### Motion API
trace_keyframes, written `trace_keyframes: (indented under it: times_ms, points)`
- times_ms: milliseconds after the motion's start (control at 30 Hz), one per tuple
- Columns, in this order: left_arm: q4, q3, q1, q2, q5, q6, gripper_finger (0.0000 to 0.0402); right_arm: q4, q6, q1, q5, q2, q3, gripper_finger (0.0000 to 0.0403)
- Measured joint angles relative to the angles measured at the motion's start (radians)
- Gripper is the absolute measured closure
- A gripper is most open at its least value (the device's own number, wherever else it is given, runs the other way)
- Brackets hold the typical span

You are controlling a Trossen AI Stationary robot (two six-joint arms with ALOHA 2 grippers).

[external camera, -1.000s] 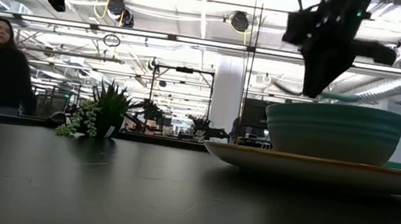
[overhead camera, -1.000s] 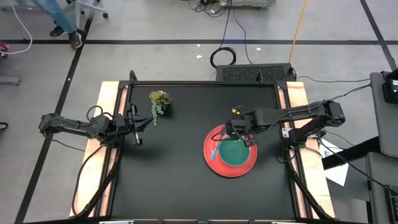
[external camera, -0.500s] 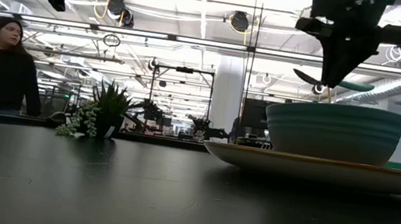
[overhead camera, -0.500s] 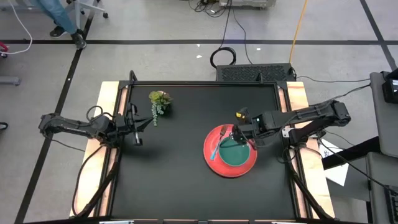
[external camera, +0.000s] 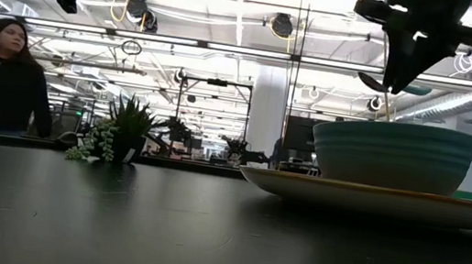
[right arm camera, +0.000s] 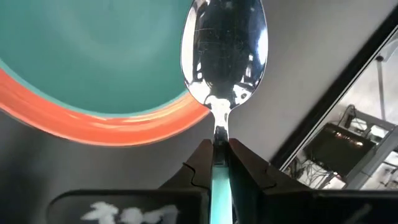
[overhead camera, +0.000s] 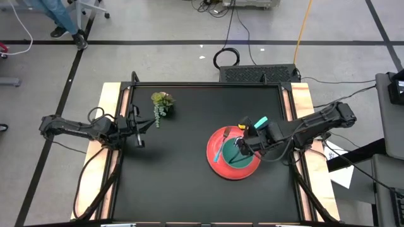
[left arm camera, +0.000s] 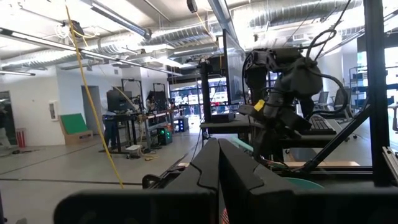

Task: Set table place
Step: Put the blue spoon into the green bowl

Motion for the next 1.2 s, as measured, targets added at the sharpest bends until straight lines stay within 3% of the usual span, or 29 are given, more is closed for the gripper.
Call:
trace_keyframes:
  times_ms: [167, 333, 567, 1200]
  points:
    - [0.0, 0.0, 0.0, 0.0, 0.0, 0.0, 0.0394, -0.027, -0.033, 0.013, -0.001, 0.012, 0.0, 0.0385]
    - [0.0, 0.0, 0.0, 0.0, 0.0, -0.001, 0.0394, -0.016, -0.174, 0.054, 0.007, 0.026, -0.043, 0.0385]
    - [0.0, 0.0, 0.0, 0.0, 0.0, -0.001, 0.0394, 0.024, -0.264, 0.084, 0.149, 0.051, -0.111, 0.0385]
    - [0.0, 0.0, 0.0, 0.0, 0.0, -0.002, 0.0394, 0.162, -0.502, 0.126, 0.257, 0.059, -0.127, 0.0379]
